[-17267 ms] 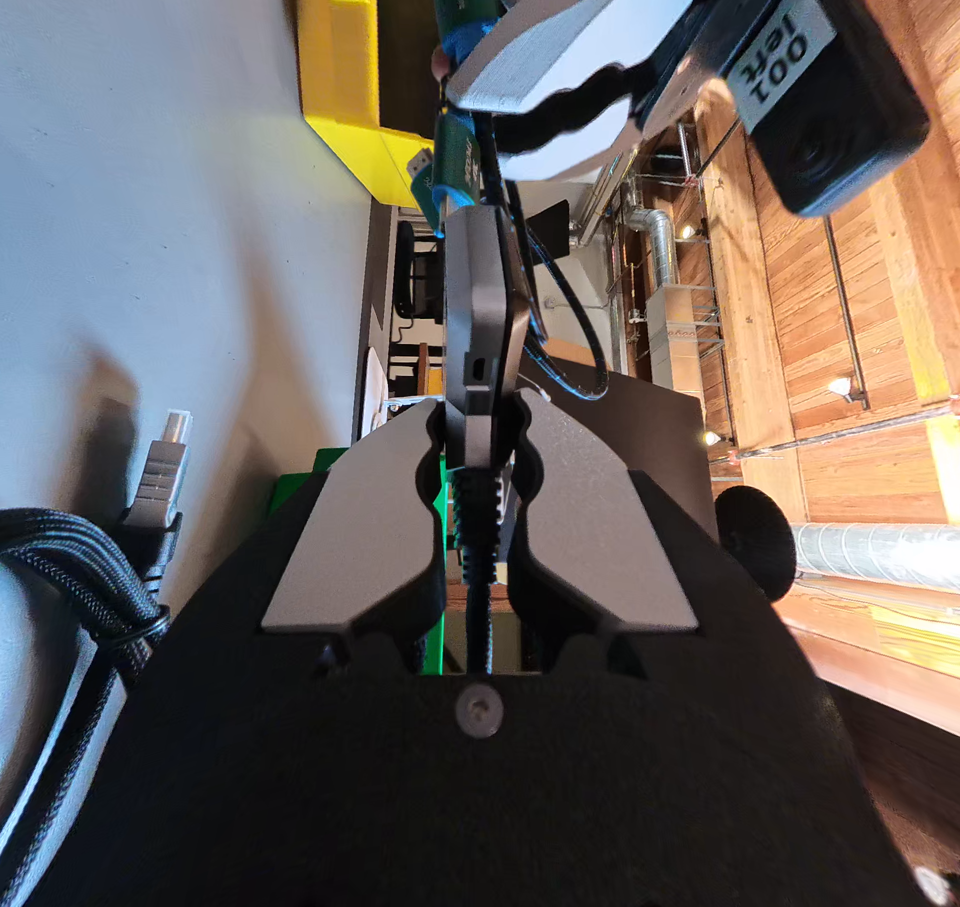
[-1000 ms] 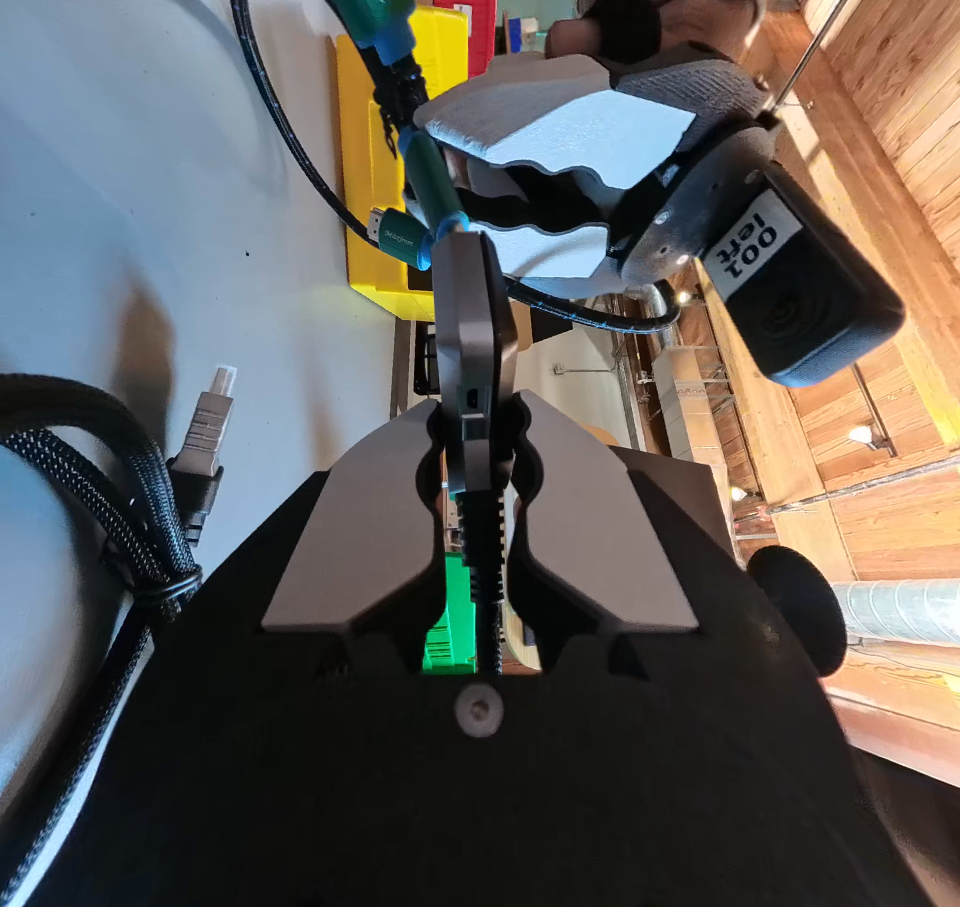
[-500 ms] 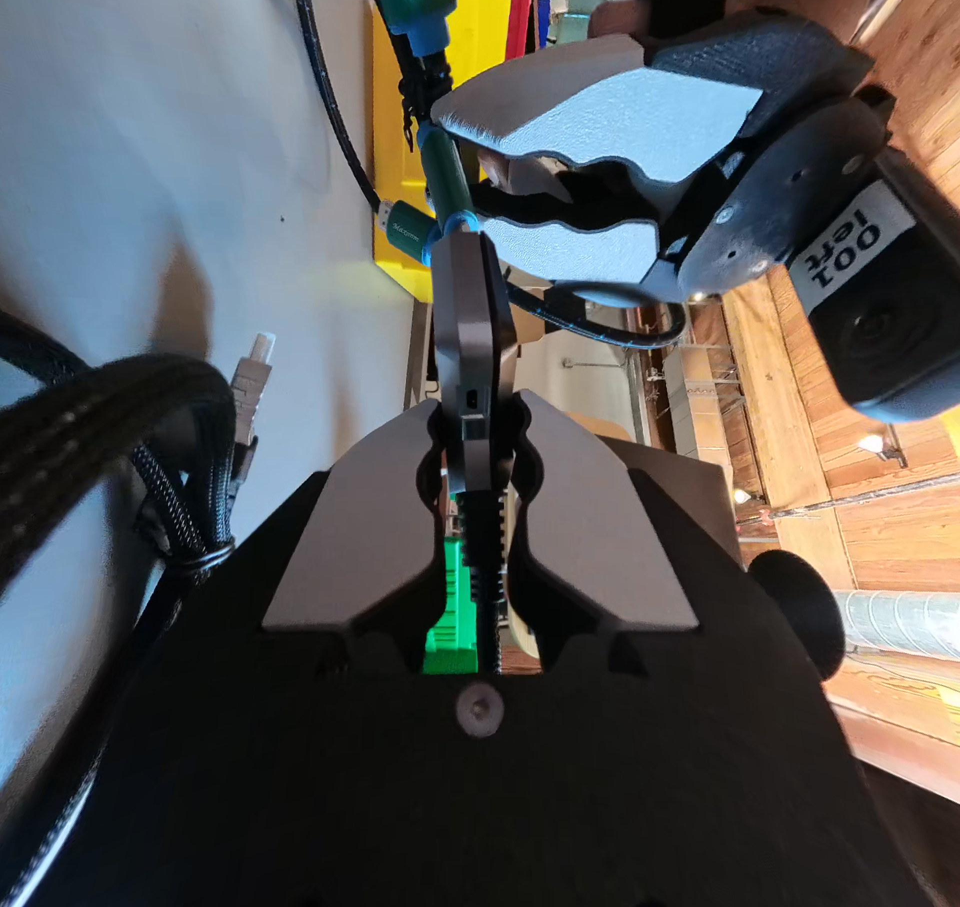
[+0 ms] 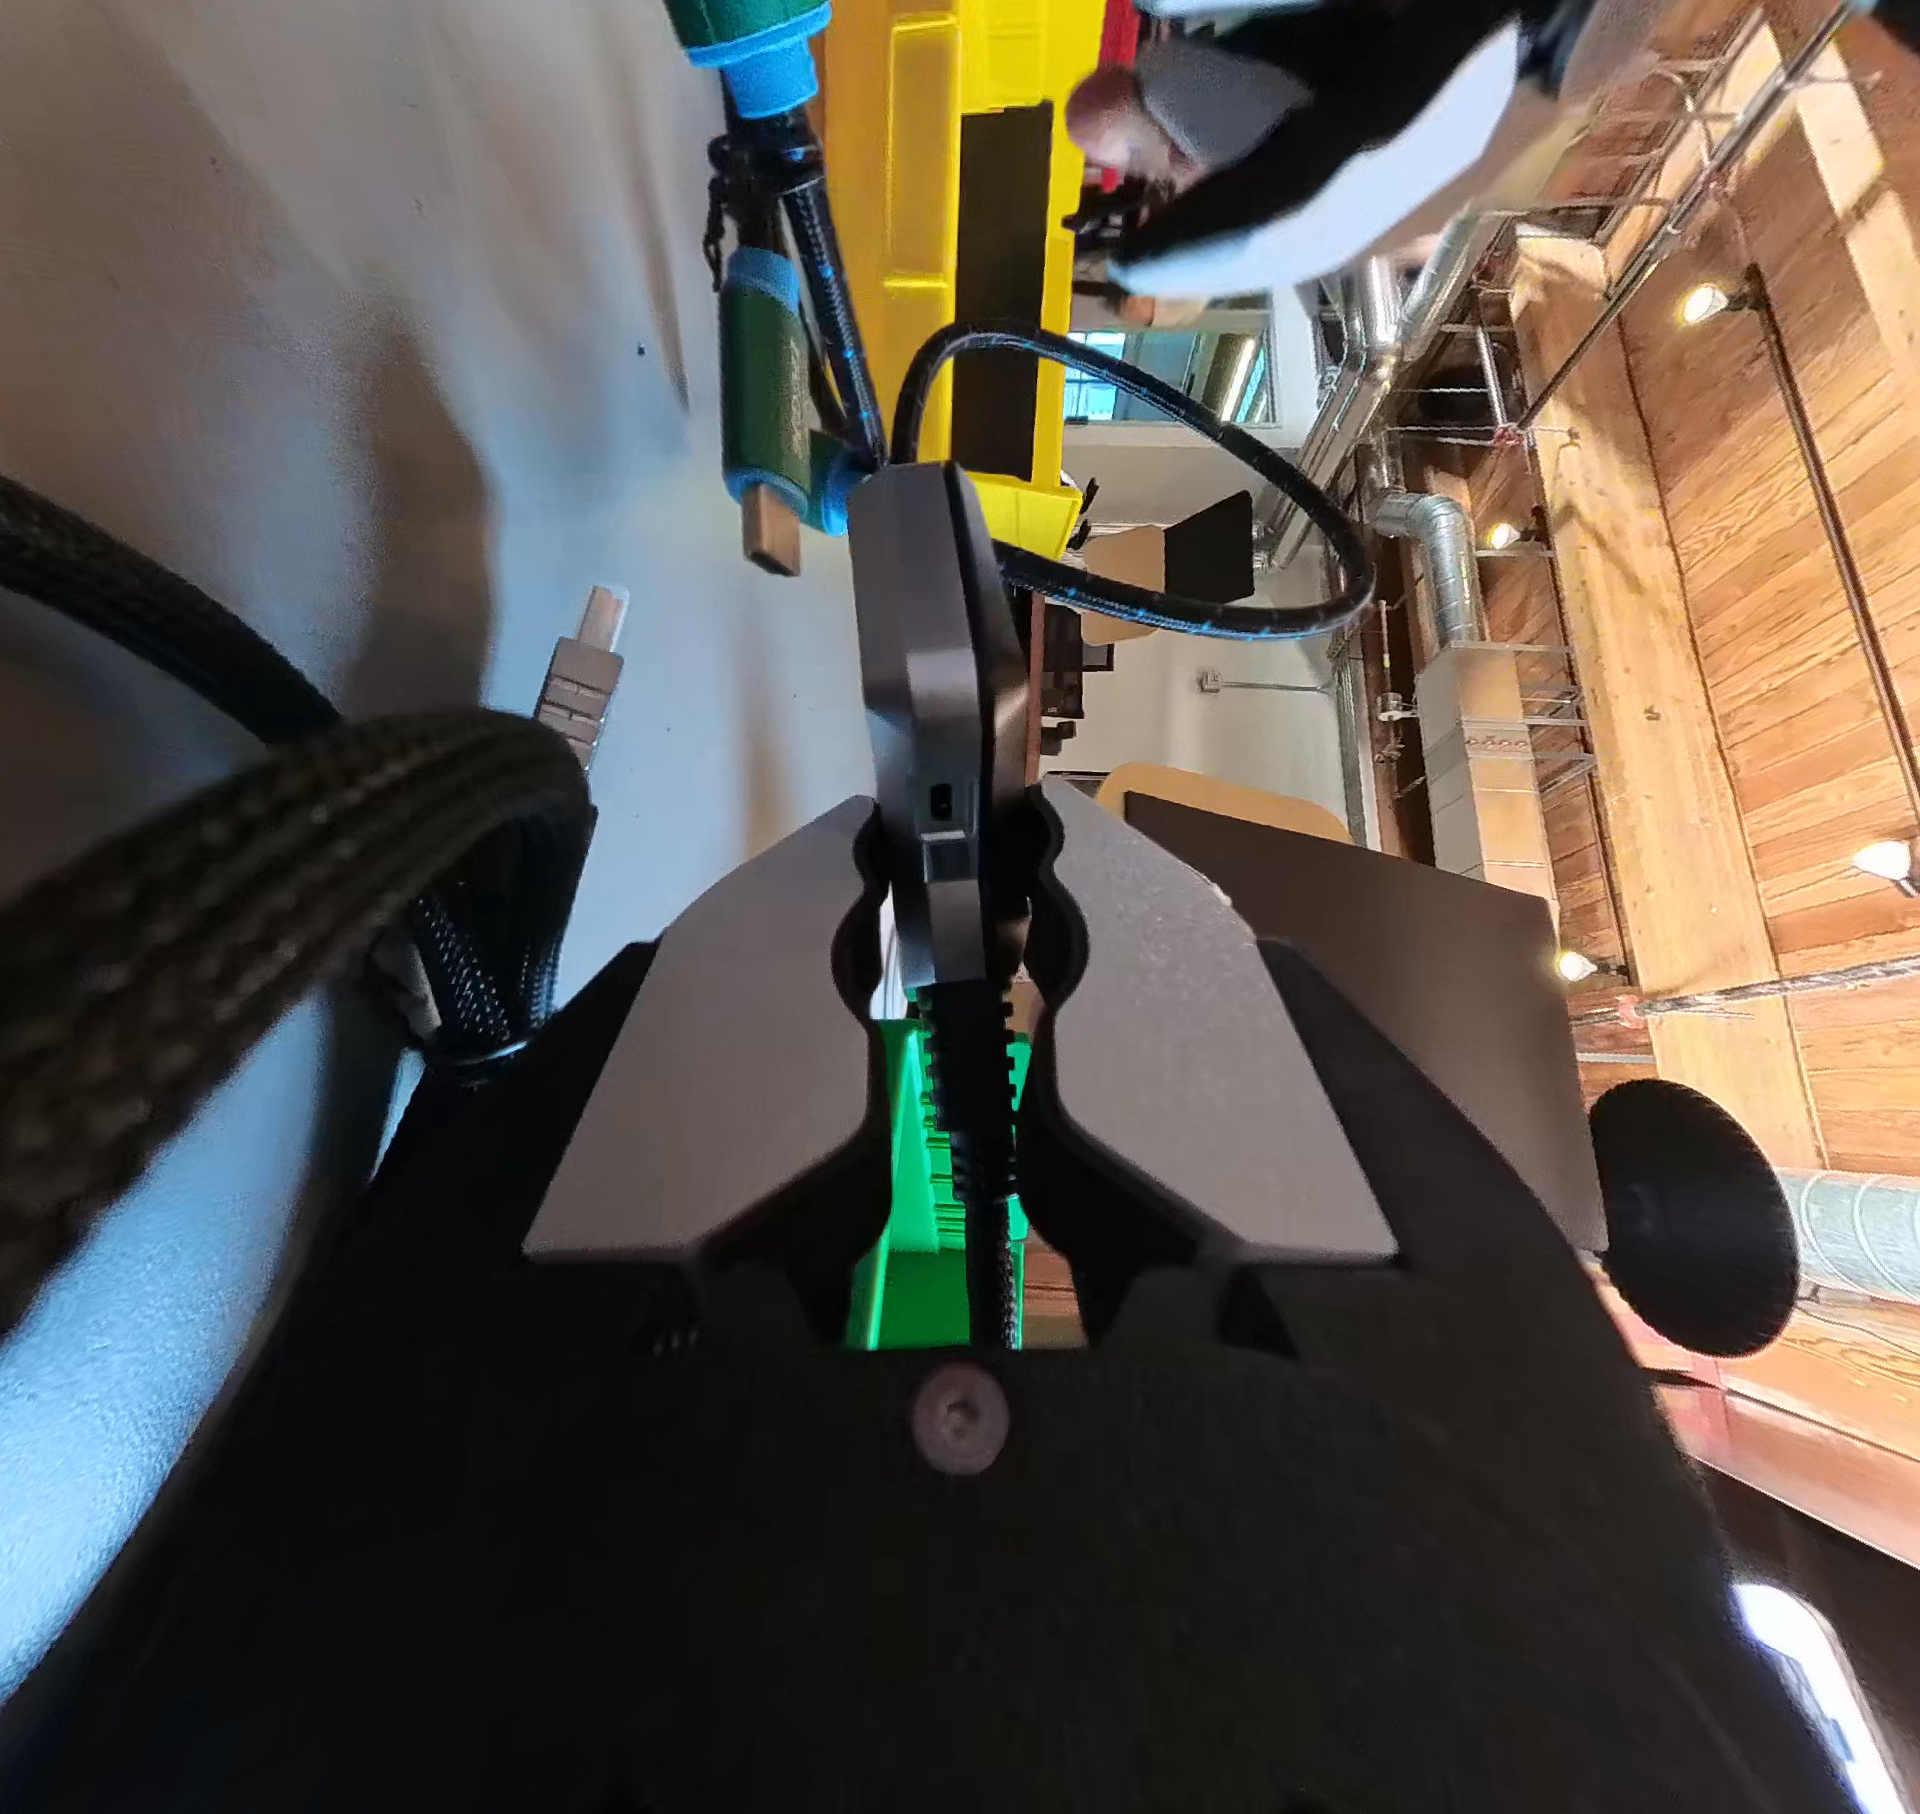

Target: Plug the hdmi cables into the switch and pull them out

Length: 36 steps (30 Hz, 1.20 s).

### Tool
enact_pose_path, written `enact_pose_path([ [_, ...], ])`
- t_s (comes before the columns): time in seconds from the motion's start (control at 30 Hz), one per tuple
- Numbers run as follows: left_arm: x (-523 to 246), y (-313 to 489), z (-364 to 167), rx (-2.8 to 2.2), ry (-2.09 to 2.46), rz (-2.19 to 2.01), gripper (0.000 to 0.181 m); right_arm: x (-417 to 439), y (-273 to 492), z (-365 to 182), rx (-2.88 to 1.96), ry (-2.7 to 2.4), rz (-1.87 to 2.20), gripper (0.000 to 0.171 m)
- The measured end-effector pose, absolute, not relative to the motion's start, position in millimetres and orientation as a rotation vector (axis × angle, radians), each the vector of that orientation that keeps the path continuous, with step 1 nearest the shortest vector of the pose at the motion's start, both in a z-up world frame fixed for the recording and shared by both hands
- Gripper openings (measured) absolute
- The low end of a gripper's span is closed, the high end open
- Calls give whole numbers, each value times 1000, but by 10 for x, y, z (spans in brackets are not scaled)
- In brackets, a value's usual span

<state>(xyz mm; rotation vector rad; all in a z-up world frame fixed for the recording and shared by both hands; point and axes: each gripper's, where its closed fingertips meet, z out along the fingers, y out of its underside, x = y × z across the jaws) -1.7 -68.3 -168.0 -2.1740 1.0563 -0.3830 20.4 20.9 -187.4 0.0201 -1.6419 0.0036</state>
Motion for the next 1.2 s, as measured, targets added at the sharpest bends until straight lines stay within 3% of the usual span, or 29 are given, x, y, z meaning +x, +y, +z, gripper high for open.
enact_pose_path([
  [0.23,-15,-969,-2141,-2234,1017,-277,40,179,230,-1853,-13,-1645,23,23],
  [0.4,43,-691,-2278,-2164,959,-34,32,177,231,-1838,-36,-1647,35,23],
  [0.47,101,-640,-2242,-2116,1004,-26,12,181,255,-1825,-53,-1643,31,24],
  [0.8,-116,-674,-1651,-1997,1060,-32,6,274,325,-1592,-125,-1567,149,23],
  [1.2,-123,-456,-1723,-2021,1308,185,7,294,283,-1683,-119,-1606,134,22],
])
